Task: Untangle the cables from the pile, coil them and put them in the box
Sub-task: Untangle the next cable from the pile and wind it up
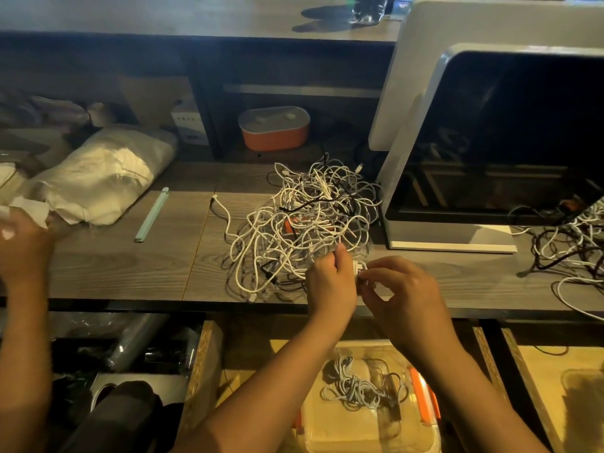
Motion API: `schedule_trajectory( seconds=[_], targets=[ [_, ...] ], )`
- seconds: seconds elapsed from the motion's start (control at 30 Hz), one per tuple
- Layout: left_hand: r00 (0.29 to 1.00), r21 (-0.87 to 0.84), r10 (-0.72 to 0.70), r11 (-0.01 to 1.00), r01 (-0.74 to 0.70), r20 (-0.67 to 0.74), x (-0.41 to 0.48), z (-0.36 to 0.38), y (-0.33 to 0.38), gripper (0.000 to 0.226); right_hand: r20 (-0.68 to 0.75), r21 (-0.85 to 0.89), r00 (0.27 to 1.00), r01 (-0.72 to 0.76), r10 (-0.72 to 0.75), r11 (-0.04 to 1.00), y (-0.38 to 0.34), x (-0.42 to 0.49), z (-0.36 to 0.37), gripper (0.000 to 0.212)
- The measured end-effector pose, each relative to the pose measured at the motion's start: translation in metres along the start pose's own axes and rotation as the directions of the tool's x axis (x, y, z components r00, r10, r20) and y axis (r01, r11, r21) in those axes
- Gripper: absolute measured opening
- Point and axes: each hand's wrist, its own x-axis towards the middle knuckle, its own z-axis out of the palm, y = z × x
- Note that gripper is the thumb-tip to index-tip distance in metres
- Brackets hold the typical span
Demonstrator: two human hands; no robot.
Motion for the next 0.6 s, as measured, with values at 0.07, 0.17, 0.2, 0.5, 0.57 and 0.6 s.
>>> schedule_trajectory(
  seconds=[0.07,0.17,0.2,0.5,0.57,0.6],
  targets=[
    [1.000,0.029,-0.016,0.999,0.016,0.002,0.001,0.002,-0.003,0.051,0.039,-0.012,0.999,-0.028,0.028,1.000,0.000,0.001,0.006,0.015],
    [1.000,0.054,-0.007,0.999,0.007,0.004,0.002,0.004,-0.008,0.051,0.095,-0.030,0.995,-0.033,0.035,0.999,0.002,0.001,0.013,0.014],
    [1.000,0.059,-0.009,0.998,0.008,0.010,0.002,0.004,-0.011,0.051,0.110,-0.032,0.994,-0.022,0.026,0.999,0.003,0.001,0.014,0.014],
    [0.962,-0.117,-0.272,0.955,0.274,0.036,0.009,0.012,-0.002,0.049,-0.096,-0.008,0.993,0.062,-0.063,0.998,0.009,-0.002,0.023,0.009],
    [0.938,-0.188,-0.343,0.920,0.345,0.043,0.015,0.014,-0.005,0.048,-0.137,0.072,0.987,0.098,-0.087,0.993,0.009,-0.003,0.027,0.009],
    [0.921,-0.219,-0.388,0.896,0.387,0.041,0.016,0.015,-0.006,0.047,-0.130,0.119,0.988,0.098,-0.083,0.988,0.008,-0.005,0.030,0.010]
  ],
)
